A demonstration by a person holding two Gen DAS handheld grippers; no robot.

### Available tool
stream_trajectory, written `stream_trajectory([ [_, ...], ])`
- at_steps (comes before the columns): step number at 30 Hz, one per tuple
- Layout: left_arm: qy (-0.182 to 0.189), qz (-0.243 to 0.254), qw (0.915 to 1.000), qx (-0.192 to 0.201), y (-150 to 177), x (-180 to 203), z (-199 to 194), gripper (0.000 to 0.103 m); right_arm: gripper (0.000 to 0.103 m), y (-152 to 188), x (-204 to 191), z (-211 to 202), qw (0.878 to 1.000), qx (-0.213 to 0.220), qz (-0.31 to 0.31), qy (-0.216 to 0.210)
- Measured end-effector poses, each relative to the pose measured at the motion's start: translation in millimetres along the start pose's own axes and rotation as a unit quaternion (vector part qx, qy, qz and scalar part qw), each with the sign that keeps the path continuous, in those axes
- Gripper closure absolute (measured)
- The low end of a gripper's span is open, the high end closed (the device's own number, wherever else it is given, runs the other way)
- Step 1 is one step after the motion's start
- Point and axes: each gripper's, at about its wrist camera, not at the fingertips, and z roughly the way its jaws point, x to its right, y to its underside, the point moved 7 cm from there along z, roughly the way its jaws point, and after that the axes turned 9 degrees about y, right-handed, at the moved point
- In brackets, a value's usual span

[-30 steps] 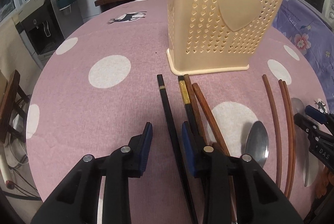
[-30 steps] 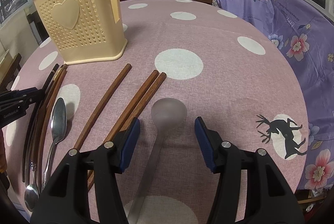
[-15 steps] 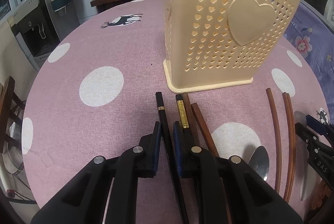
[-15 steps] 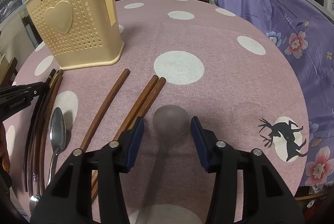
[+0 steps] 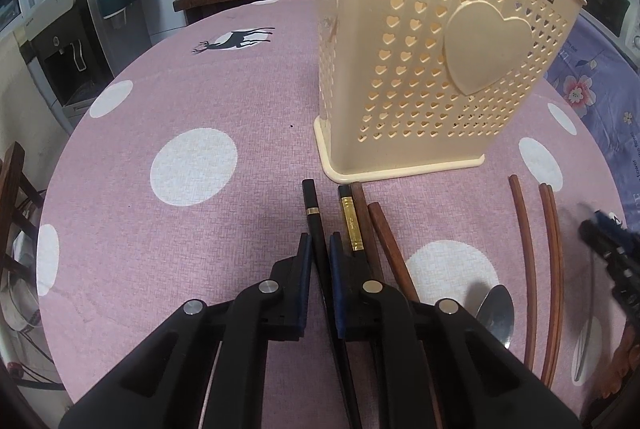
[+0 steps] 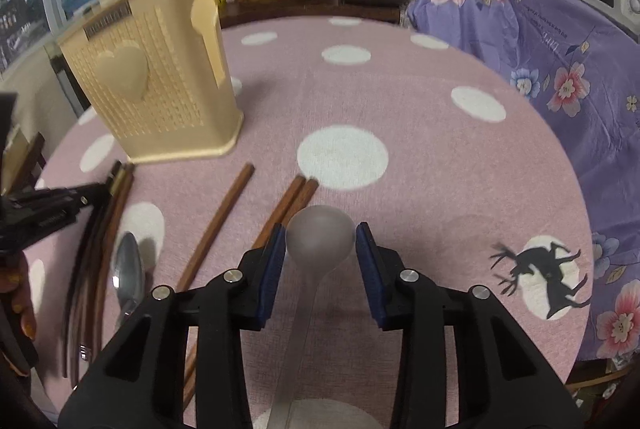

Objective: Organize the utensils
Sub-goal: 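Grasp the clear plastic spoon with the right gripper while the left gripper grasps a black gold-tipped chopstick, then carry the clear spoon into the beige holder with the right gripper while the left carries the chopstick there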

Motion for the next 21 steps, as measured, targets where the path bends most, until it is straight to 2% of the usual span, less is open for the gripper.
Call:
stream_trajectory([
  [4,0.002,-0.002,1.0,0.002,0.3,-0.4,-0.1,0.093,0.066,-15.0,11.4,-33.6,0.998,0.045,0.017,-0.028],
  [9,0.005,-0.006,1.0,0.003,-1.2,-2.2,1.3,0.093,0.066,-20.3,18.0,-70.8,0.995,0.089,0.013,-0.041],
  [21,0.004,-0.009,0.9999,0.003,-3.6,-1.4,4.0,0.095,0.066,-14.4,15.9,-86.8,0.993,0.115,0.003,-0.035],
])
